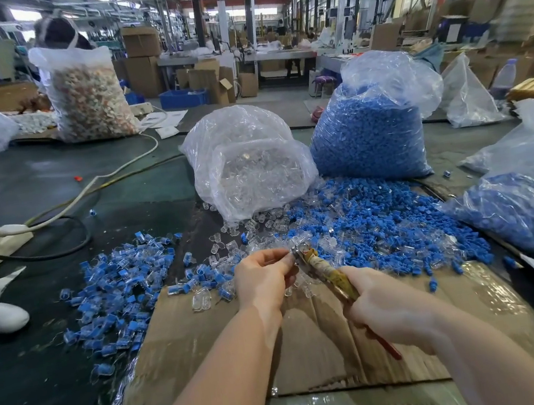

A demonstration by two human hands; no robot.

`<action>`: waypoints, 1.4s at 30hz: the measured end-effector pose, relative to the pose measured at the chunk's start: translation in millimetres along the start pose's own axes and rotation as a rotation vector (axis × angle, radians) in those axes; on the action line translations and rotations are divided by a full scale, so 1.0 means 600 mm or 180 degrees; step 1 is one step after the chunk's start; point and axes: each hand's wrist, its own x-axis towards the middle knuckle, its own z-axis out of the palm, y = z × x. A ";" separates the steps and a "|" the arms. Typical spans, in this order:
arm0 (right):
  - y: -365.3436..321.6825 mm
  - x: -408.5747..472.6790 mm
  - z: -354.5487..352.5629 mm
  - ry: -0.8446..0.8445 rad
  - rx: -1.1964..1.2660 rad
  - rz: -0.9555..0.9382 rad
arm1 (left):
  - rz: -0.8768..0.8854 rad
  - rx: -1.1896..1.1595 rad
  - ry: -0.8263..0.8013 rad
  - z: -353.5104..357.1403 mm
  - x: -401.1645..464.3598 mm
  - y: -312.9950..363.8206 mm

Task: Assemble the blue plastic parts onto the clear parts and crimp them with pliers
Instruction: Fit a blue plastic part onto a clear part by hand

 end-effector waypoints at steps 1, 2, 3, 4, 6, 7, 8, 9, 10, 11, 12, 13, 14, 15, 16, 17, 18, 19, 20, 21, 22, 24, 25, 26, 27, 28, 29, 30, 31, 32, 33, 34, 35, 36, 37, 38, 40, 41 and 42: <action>0.000 0.000 0.001 -0.0038 0.0087 0.0036 | 0.0007 0.0001 0.0010 -0.001 0.001 0.000; 0.001 -0.001 0.002 -0.0087 0.0267 0.0082 | 0.0004 -0.0012 0.0019 -0.001 0.001 0.000; 0.003 -0.002 0.002 -0.0151 0.0511 0.0149 | -0.0005 -0.0036 0.0031 -0.002 0.002 0.000; 0.004 -0.004 0.003 -0.0207 0.0780 0.0230 | -0.0006 -0.0071 0.0059 -0.003 0.002 0.000; 0.010 -0.005 0.005 -0.0217 0.1190 0.0337 | 0.0037 -0.0102 0.0191 -0.007 0.005 0.001; 0.014 -0.003 0.007 -0.0121 0.1249 0.0335 | 0.0105 -0.0019 0.0288 -0.012 0.007 0.002; 0.019 0.001 0.009 0.0075 0.1175 0.0285 | 0.0229 0.0163 0.0397 -0.017 0.009 0.002; 0.026 0.007 0.010 0.0370 0.0976 0.0225 | 0.0413 0.0429 0.0505 -0.022 0.012 0.002; 0.035 0.015 0.010 0.0699 0.0708 0.0178 | 0.0647 0.0755 0.0614 -0.028 0.015 0.003; 0.045 0.022 0.009 0.1018 0.0380 0.0163 | 0.0903 0.1120 0.0730 -0.036 0.017 0.005; 0.054 0.028 0.005 0.1297 0.0027 0.0238 | 0.1151 0.1477 0.0841 -0.045 0.019 0.009; 0.065 0.034 0.002 0.1500 -0.0296 0.0395 | 0.1371 0.1787 0.0943 -0.055 0.023 0.012; 0.074 0.039 -0.001 0.1619 -0.0573 0.0586 | 0.1562 0.2047 0.1031 -0.067 0.028 0.015; 0.083 0.043 -0.003 0.1683 -0.0807 0.0791 | 0.1720 0.2263 0.1107 -0.080 0.034 0.018; 0.091 0.046 -0.004 0.1734 -0.1002 0.0974 | 0.1839 0.2457 0.1169 -0.094 0.041 0.021; 0.098 0.049 -0.005 0.1783 -0.1160 0.1116 | 0.1918 0.2641 0.1217 -0.107 0.048 0.023; 0.105 0.052 -0.005 0.1820 -0.1285 0.1213 | 0.1959 0.2819 0.1255 -0.119 0.054 0.024; 0.113 0.055 -0.004 0.1835 -0.1379 0.1274 | 0.1963 0.2994 0.1281 -0.129 0.060 0.023; 0.119 0.057 -0.003 0.1822 -0.1453 0.1319 | 0.1928 0.3163 0.1293 -0.138 0.065 0.021; 0.124 0.059 -0.001 0.1783 -0.1518 0.1358 | 0.1857 0.3322 0.1294 -0.145 0.068 0.018; 0.127 0.062 0.001 0.1738 -0.1579 0.1388 | 0.1766 0.3490 0.1289 -0.151 0.069 0.015; 0.132 0.065 0.005 0.1704 -0.1701 0.1412 | 0.1623 0.3867 0.1280 -0.156 0.069 0.007; 0.134 0.067 0.007 0.1719 -0.1743 0.1408 | 0.1600 0.4022 0.1285 -0.156 0.068 0.004; 0.136 0.068 0.008 0.1744 -0.1768 0.1397 | 0.1600 0.4109 0.1285 -0.153 0.067 0.002; 0.138 0.069 0.009 0.1769 -0.1788 0.1385 | 0.1613 0.4117 0.1282 -0.149 0.065 0.001; 0.139 0.069 0.009 0.1788 -0.1804 0.1376 | 0.1638 0.4058 0.1281 -0.142 0.062 -0.001; 0.141 0.069 0.010 0.1794 -0.1819 0.1375 | 0.1693 0.3953 0.1278 -0.133 0.058 -0.002; 0.140 0.070 0.010 0.1787 -0.1832 0.1388 | 0.1799 0.3833 0.1266 -0.123 0.054 -0.004; 0.139 0.070 0.010 0.1770 -0.1848 0.1417 | 0.1951 0.3705 0.1236 -0.111 0.049 -0.007; 0.136 0.069 0.010 0.1756 -0.1872 0.1455 | 0.2123 0.3559 0.1171 -0.098 0.042 -0.010; 0.132 0.069 0.010 0.1769 -0.1916 0.1475 | 0.2287 0.3394 0.1059 -0.083 0.035 -0.014; 0.128 0.069 0.011 0.1831 -0.1986 0.1434 | 0.2411 0.3247 0.0904 -0.069 0.027 -0.019; 0.124 0.069 0.012 0.1944 -0.2076 0.1305 | 0.2481 0.3150 0.0722 -0.055 0.020 -0.026; 0.120 0.071 0.013 0.2069 -0.2157 0.1102 | 0.2511 0.3100 0.0542 -0.041 0.013 -0.034; 0.118 0.073 0.015 0.2157 -0.2202 0.0876 | 0.2530 0.3085 0.0391 -0.031 0.007 -0.043; 0.114 0.076 0.018 0.2189 -0.2202 0.0672 | 0.2551 0.3098 0.0270 -0.023 0.002 -0.053; 0.108 0.083 0.025 0.2155 -0.2132 0.0452 | 0.2576 0.3182 0.0069 -0.014 -0.005 -0.068; 0.105 0.086 0.029 0.2117 -0.2106 0.0430 | 0.2580 0.3236 -0.0008 -0.013 -0.008 -0.074; 0.103 0.090 0.031 0.2072 -0.2099 0.0436 | 0.2587 0.3294 -0.0063 -0.013 -0.008 -0.077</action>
